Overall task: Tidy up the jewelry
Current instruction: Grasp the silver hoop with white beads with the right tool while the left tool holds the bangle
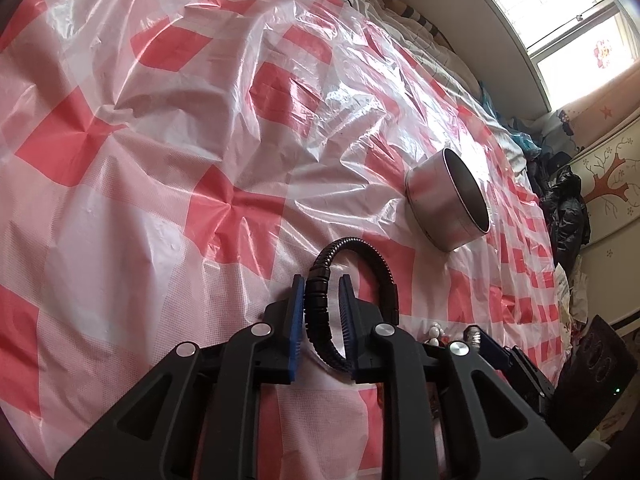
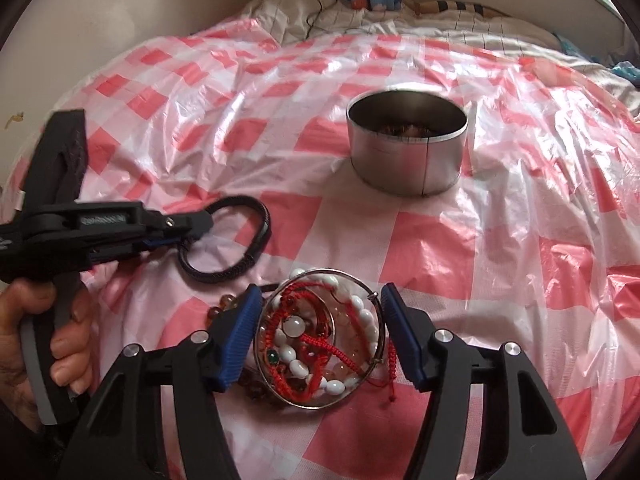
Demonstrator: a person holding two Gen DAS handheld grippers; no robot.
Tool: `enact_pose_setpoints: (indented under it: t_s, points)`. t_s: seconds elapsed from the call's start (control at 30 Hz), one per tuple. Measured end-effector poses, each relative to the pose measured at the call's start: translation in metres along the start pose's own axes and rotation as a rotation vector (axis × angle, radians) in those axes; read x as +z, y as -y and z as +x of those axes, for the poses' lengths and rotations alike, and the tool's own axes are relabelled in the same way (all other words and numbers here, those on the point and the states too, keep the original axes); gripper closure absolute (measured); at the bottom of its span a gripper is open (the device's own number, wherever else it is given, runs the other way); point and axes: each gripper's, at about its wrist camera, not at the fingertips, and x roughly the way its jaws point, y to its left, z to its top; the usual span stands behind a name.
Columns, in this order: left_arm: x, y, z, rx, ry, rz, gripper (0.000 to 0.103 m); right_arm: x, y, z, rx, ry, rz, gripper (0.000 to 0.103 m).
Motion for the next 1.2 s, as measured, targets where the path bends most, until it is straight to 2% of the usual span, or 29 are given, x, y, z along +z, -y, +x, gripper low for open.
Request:
enact_pose_setpoints:
  t_s: [0.1,0.23,0.27,0.33,0.4,0.47,0.53,0.57,0.6,0.7,0.8,0.87,0.93,0.97,1.07,1.2]
  points:
    - [-0.001,0.0,0.0,0.0,-0.001,0.001,0.084,0.001,-0.007,-0.013,0.002,0.05,-0.034,0.043]
    - [-0.001,0.0,0.0,0.001,0.0,0.0,0.084,-0.001,-0.007,-0.018,-0.027,0.064,-0.038,0.044]
    - [-0.001,0.0,0.0,0.001,-0.001,0.0,0.084,0.0,-0.003,-0.019,-0.024,0.067,-0.018,0.046]
    - [-0.001,0.0,0.001,0.003,-0.002,0.0,0.084,0.003,0.009,-0.025,-0.022,0.086,0.029,0.058]
    - [-0.001,0.0,0.003,0.007,-0.003,0.0,0.083,0.006,0.02,-0.03,-0.02,0.1,0.07,0.06]
    - [-0.001,0.0,0.004,0.009,-0.003,-0.002,0.083,0.007,0.029,-0.027,-0.019,0.076,0.1,0.06]
    - [-0.001,-0.001,0.005,0.009,-0.004,-0.002,0.082,0.006,0.039,-0.024,-0.014,0.065,0.154,0.055]
    - [-0.001,-0.001,0.005,0.009,-0.003,-0.002,0.082,0.005,0.042,-0.024,-0.007,0.058,0.173,0.047]
    - [-0.001,0.0,0.005,0.009,-0.004,-0.002,0.082,0.003,0.044,-0.024,-0.015,0.052,0.177,0.045]
    - [-0.001,0.0,0.005,0.009,-0.003,-0.003,0.081,-0.002,0.044,-0.021,-0.021,0.009,0.168,0.045]
    - [-0.001,0.0,0.005,0.004,-0.002,-0.001,0.079,-0.008,0.036,-0.02,-0.093,-0.018,0.106,0.045]
    - [-0.002,0.0,0.005,0.003,-0.002,0.001,0.078,-0.011,0.028,-0.025,-0.064,-0.003,0.076,0.045]
    - [-0.002,0.0,0.005,0.0,-0.002,0.0,0.077,-0.013,0.015,-0.032,0.019,0.018,0.033,0.045]
    - [-0.002,0.001,0.006,0.0,-0.002,0.001,0.076,-0.015,0.006,-0.034,0.024,0.026,-0.003,0.045]
    - [-0.002,0.003,0.006,0.001,-0.001,0.009,0.074,-0.017,-0.008,-0.025,-0.012,-0.002,-0.069,0.035]
    - [-0.002,0.005,0.007,0.002,0.001,0.013,0.072,-0.014,-0.003,-0.009,0.015,-0.047,-0.035,0.035]
